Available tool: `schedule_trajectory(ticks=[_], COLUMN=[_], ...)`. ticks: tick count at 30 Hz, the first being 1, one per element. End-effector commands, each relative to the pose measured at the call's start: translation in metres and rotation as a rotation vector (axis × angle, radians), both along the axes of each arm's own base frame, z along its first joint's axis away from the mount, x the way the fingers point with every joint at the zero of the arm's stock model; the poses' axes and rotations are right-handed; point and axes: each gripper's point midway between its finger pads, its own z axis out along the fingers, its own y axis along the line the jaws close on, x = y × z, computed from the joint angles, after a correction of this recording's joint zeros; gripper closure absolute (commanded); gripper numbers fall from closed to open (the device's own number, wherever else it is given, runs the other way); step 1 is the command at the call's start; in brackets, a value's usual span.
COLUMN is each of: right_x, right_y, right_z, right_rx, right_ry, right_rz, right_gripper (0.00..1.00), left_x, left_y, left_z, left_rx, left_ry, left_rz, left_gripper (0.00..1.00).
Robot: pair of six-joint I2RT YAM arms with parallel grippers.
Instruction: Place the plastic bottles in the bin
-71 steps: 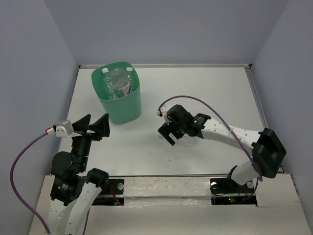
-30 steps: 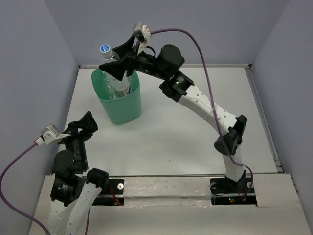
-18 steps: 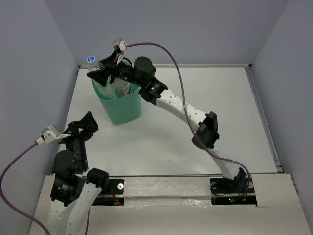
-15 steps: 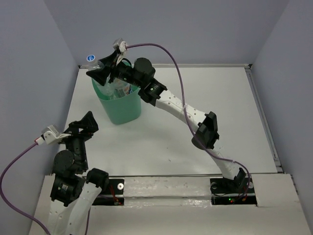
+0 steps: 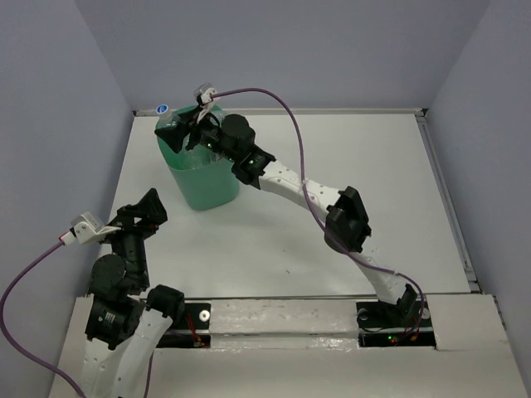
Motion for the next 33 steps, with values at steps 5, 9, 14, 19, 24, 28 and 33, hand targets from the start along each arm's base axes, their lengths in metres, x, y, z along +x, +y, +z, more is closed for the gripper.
schedule_trajectory(ticks=[5, 9, 14, 19, 24, 28, 33], right_x=[0.023, 0.041, 0.044, 0.04, 0.036, 0.025, 0.0], right_y=[-0.009, -0.019, -0.021, -0.026, -0.035, -0.044, -0.048], right_z=[-0.008, -0.03, -0.041, -0.025, -0.003, 0.021, 0.073], right_rx=[0.043, 0.029, 0.008, 0.024, 0.047, 0.093, 0.158], right_ry=[0.153, 0.262, 0.279, 0.265, 0.242, 0.209, 0.143], right_rz=[-0.16, -0.278, -0.3, -0.294, -0.302, -0.276, -0.219], right_gripper=[0.53, 0.51, 0.34, 0.18, 0.04, 0.0, 0.0], left_x=[-0.006, -0.005, -0.004, -0.003, -0.001, -0.001, 0.0], left_y=[0.004, 0.004, 0.004, 0.004, 0.004, 0.004, 0.004], left_z=[0.02, 0.02, 0.019, 0.018, 0.018, 0.019, 0.018], left_rx=[-0.014, -0.013, -0.011, -0.006, -0.003, 0.0, 0.007], left_ry=[-0.057, -0.056, -0.05, -0.047, -0.044, -0.044, -0.038], left_rz=[0.012, 0.01, 0.013, 0.016, 0.017, 0.019, 0.023], left_gripper=[0.01, 0.01, 0.01, 0.01, 0.01, 0.01, 0.01])
